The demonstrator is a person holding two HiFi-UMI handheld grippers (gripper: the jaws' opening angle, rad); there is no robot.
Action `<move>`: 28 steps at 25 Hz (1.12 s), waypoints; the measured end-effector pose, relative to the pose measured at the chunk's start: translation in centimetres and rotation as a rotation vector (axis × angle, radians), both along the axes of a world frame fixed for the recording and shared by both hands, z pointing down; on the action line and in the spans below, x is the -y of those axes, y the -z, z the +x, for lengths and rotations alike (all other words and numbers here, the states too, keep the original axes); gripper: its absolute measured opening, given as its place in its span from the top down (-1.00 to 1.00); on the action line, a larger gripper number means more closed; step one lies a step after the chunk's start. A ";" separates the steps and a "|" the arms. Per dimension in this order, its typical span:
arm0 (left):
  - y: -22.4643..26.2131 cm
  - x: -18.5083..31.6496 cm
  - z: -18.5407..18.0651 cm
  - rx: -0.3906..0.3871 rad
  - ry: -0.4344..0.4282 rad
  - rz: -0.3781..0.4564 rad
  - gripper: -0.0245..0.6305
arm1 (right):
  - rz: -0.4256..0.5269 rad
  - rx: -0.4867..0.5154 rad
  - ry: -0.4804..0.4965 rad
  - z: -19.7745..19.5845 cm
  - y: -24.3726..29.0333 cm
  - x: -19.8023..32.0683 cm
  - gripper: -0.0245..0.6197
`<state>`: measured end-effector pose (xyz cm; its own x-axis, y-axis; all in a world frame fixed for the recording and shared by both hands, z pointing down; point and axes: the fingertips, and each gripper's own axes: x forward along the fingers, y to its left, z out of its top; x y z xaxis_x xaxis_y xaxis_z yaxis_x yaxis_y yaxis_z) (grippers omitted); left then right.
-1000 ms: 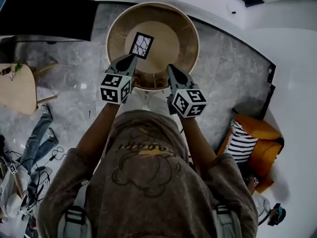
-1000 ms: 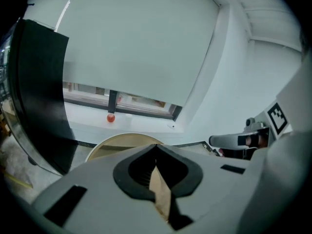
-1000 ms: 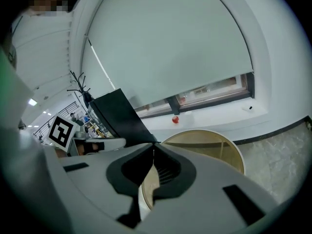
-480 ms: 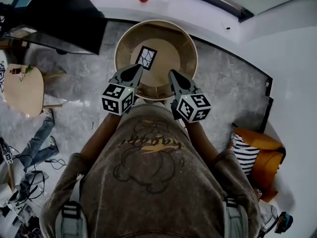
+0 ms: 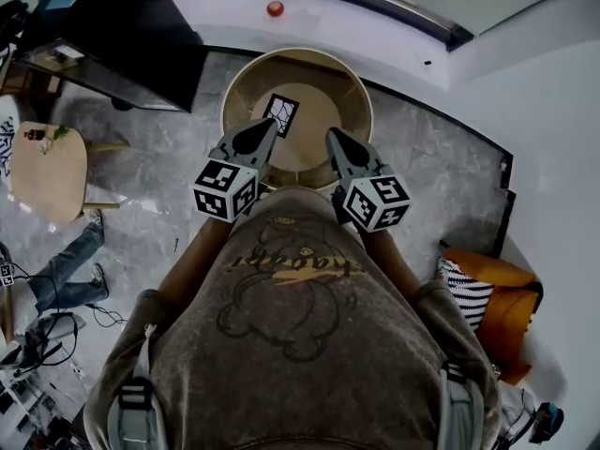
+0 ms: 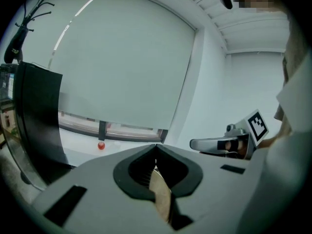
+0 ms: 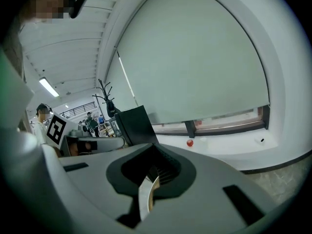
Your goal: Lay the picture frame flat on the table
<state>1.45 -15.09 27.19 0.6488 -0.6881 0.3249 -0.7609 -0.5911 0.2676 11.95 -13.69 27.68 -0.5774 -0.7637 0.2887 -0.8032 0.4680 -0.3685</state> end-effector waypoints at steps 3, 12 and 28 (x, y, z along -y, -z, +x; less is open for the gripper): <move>0.0 -0.3 -0.4 -0.006 0.006 0.004 0.87 | 0.011 -0.004 -0.002 -0.2 0.3 -0.1 0.86; -0.2 -0.9 -0.4 0.001 0.021 0.005 0.87 | 0.021 -0.015 0.004 0.4 0.3 -0.8 0.86; -0.9 -1.5 -0.6 0.001 0.032 -0.011 0.87 | 0.022 0.006 0.026 -0.6 0.0 -1.1 0.86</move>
<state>0.81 -13.55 28.11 0.6266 -0.7045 0.3332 -0.7793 -0.5637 0.2737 11.34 -12.60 27.65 -0.5992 -0.7542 0.2687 -0.7882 0.4969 -0.3631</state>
